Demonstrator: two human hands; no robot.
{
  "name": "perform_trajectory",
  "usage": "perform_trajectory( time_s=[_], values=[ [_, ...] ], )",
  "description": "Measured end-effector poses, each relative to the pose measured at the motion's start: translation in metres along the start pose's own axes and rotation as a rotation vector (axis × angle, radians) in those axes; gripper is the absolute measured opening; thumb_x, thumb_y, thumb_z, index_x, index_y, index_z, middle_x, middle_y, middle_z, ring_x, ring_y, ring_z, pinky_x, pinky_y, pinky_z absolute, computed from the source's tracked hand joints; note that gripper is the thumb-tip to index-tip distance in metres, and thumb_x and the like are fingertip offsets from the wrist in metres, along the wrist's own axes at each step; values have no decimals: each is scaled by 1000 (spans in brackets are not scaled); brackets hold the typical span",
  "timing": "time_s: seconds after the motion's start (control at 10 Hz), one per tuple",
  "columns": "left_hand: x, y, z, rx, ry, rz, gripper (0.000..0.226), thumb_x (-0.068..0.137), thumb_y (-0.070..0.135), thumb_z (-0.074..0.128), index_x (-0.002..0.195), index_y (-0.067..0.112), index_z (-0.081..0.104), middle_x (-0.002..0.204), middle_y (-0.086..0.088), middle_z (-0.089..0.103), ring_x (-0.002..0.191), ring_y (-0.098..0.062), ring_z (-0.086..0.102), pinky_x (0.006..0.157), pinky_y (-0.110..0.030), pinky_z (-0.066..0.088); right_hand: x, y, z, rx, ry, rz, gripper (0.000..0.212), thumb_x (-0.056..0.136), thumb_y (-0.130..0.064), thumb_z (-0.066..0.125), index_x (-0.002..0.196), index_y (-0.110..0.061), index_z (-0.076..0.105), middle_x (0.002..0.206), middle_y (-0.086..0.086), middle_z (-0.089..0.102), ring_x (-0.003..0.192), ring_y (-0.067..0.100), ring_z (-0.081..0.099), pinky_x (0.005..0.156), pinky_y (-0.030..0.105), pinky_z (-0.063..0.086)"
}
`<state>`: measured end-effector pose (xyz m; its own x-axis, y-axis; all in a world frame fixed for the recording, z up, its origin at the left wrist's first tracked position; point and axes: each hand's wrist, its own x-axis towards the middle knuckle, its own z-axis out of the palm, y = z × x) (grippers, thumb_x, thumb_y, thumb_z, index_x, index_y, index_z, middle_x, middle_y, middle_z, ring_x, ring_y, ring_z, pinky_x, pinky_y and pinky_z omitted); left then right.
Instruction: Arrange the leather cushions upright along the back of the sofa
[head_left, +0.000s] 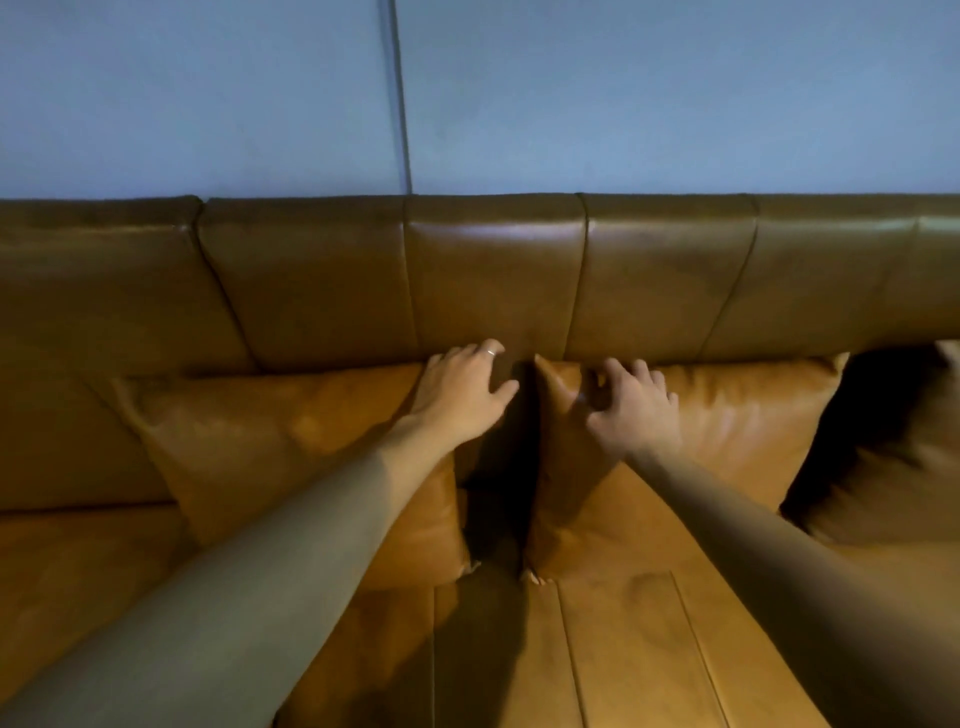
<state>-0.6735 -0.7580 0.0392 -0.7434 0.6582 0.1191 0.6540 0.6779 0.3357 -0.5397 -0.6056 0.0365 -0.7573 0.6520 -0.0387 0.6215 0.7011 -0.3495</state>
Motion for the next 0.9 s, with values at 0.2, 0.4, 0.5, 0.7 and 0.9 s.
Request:
perform_trajectory(
  time_s=[0.2,0.4,0.5,0.7,0.9],
  values=[
    [25,55,29,-60,-192,-78,49,91,49,54,131,21,46,125,-5,62,116,-30,57,95,-45,45,-3,34,-5,1,-166,-163,78,82,-20,62,153,-20,28,159,10,30,144,33,26,117,42,24],
    [36,74,35,-195,-15,-263,12,89,28,66,93,20,57,99,-2,63,92,-21,61,70,-31,51,-2,60,-23,58,-307,-297,92,68,-28,49,156,-21,24,164,10,19,152,29,12,123,35,14],
    [34,80,33,-189,10,-309,12,89,25,66,94,18,57,99,-3,62,85,-17,55,64,-28,44,-1,70,-33,-19,-319,-331,86,78,-28,56,156,-23,21,165,9,16,153,29,9,122,36,11],
    [22,78,17,-173,-34,-392,26,92,24,60,117,19,52,110,-5,63,97,-25,62,72,-36,51,-9,96,-47,-95,-354,-295,79,89,-23,58,156,-30,17,168,4,6,153,30,1,122,47,9],
    [15,87,-42,-306,-13,-293,19,92,28,60,110,24,57,95,4,68,85,-12,64,77,-33,53,-20,94,-81,208,-273,-194,63,92,-31,63,150,-23,38,154,4,43,140,28,40,112,37,36]
  ],
)
